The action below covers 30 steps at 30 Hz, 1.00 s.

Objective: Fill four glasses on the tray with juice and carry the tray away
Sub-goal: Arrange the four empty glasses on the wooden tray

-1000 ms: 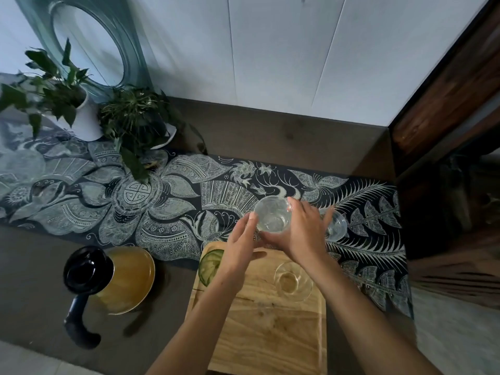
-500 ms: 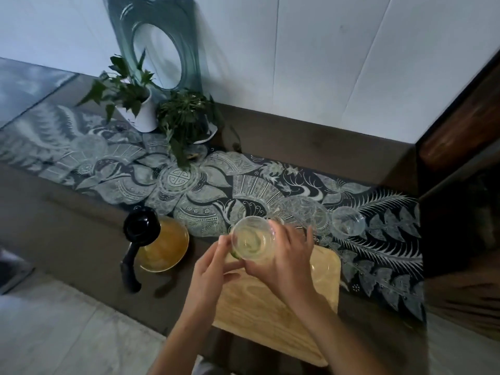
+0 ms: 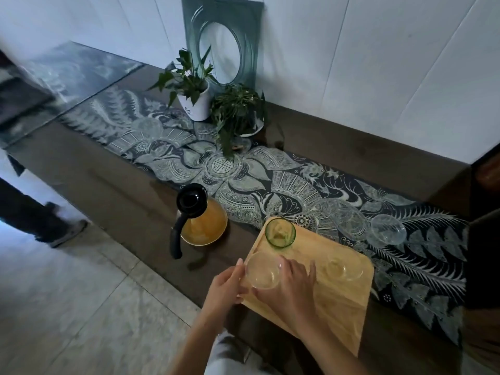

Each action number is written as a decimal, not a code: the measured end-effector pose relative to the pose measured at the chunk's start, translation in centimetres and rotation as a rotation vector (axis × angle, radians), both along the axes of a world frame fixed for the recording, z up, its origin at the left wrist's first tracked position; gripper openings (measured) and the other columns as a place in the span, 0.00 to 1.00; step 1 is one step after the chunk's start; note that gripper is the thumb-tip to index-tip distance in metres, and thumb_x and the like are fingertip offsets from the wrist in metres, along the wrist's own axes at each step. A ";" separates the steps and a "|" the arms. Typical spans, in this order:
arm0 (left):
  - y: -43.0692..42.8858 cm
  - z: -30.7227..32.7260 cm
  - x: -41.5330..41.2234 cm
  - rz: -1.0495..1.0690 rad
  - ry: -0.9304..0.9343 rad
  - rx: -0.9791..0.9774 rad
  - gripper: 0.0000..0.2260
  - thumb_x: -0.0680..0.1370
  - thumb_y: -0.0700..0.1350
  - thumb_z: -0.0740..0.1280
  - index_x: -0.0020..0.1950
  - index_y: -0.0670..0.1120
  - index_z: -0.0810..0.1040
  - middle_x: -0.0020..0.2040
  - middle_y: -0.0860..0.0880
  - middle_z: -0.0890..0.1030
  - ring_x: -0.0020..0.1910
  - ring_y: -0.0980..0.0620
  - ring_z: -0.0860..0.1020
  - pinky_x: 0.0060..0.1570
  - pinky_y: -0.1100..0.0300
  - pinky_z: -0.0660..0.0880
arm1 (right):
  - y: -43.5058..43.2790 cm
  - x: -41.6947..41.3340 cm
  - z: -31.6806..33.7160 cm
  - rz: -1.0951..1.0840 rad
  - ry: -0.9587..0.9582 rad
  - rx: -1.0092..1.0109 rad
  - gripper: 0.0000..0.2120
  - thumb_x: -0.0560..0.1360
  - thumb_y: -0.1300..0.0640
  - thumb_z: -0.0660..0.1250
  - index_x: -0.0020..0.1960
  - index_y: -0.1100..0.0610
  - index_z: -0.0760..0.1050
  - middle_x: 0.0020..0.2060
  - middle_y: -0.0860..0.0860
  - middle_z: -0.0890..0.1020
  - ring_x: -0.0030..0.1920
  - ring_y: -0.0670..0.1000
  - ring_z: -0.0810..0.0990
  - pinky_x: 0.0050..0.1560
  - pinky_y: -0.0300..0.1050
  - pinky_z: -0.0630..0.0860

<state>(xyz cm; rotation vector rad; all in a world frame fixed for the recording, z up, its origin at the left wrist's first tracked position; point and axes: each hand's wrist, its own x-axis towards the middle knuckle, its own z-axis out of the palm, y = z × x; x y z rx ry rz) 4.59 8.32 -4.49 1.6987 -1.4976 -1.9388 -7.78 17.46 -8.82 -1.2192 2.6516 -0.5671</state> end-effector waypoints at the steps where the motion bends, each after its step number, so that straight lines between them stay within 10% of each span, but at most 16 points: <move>1: 0.1 -0.3 0.0 -0.019 -0.014 0.004 0.16 0.82 0.61 0.61 0.54 0.55 0.84 0.49 0.49 0.87 0.46 0.50 0.86 0.49 0.52 0.83 | 0.1 0.1 -0.2 0.003 0.007 -0.001 0.46 0.55 0.20 0.62 0.55 0.57 0.79 0.42 0.52 0.83 0.46 0.56 0.83 0.67 0.68 0.62; 19: 0.1 -2.4 -0.7 -0.043 -0.095 0.012 0.15 0.83 0.57 0.62 0.53 0.51 0.85 0.47 0.50 0.87 0.46 0.51 0.86 0.53 0.49 0.83 | 0.7 -0.4 -2.1 -0.002 -0.045 0.013 0.48 0.53 0.19 0.60 0.59 0.53 0.76 0.48 0.51 0.84 0.52 0.55 0.82 0.68 0.69 0.62; 23: 0.0 -2.4 -0.5 -0.048 -0.125 -0.008 0.16 0.83 0.58 0.61 0.50 0.50 0.84 0.45 0.49 0.86 0.45 0.52 0.86 0.52 0.51 0.83 | 0.7 -0.3 -1.3 0.050 -0.180 0.132 0.51 0.55 0.20 0.64 0.70 0.49 0.68 0.61 0.48 0.80 0.66 0.51 0.75 0.74 0.60 0.51; 30: 0.1 -0.6 -0.6 -0.038 -0.200 -0.187 0.14 0.82 0.63 0.59 0.47 0.57 0.78 0.44 0.59 0.81 0.47 0.59 0.78 0.50 0.56 0.75 | 1.3 -0.6 0.1 0.067 -0.260 0.137 0.52 0.53 0.21 0.63 0.70 0.48 0.68 0.60 0.44 0.79 0.63 0.49 0.74 0.71 0.53 0.59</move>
